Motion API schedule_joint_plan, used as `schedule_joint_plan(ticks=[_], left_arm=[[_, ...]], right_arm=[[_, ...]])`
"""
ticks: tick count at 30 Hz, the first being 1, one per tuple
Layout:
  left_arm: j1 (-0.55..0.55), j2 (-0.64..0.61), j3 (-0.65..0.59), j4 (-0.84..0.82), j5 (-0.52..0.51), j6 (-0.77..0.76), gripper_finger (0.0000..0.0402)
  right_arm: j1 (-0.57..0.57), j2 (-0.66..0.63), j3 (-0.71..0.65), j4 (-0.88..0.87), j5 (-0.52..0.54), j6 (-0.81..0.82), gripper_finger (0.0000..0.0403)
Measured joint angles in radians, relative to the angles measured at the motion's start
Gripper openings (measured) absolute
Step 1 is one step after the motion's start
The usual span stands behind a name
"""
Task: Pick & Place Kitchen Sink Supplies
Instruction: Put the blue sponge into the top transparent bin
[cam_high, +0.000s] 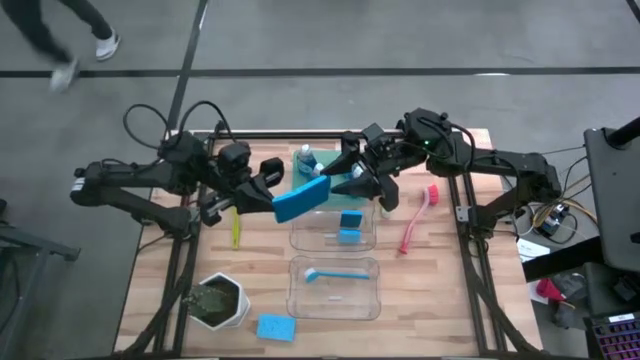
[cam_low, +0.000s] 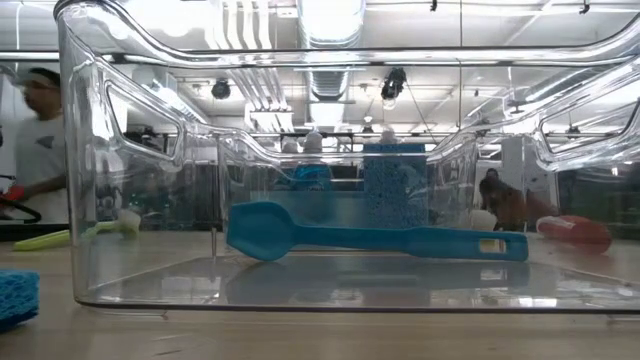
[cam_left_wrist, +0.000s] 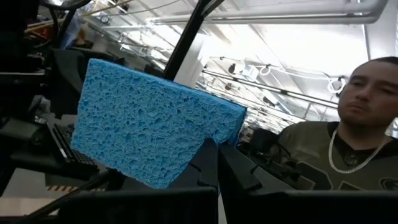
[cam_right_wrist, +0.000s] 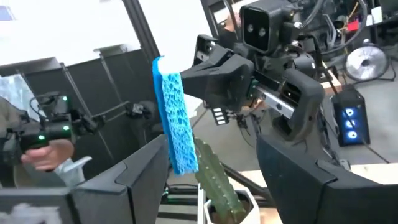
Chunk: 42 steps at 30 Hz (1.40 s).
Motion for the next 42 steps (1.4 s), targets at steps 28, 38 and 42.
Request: schedule_joint_plan(ticks=[28, 38, 42], left_arm=[[0.018, -0.005, 0.000, -0.003, -0.004, 0.010, 0.0000], [0.018, -0.005, 0.000, -0.003, -0.005, 0.011, 0.0000], [0.018, -0.005, 0.000, -0.003, -0.006, 0.011, 0.0000]], right_arm=[[-0.005, 0.096, 0.083, 0.109, -0.104, 0.055, 0.0247], [-0.005, 0.106, 0.083, 0.107, -0.105, 0.056, 0.0174], [-0.005, 0.106, 0.083, 0.107, -0.106, 0.057, 0.0143]])
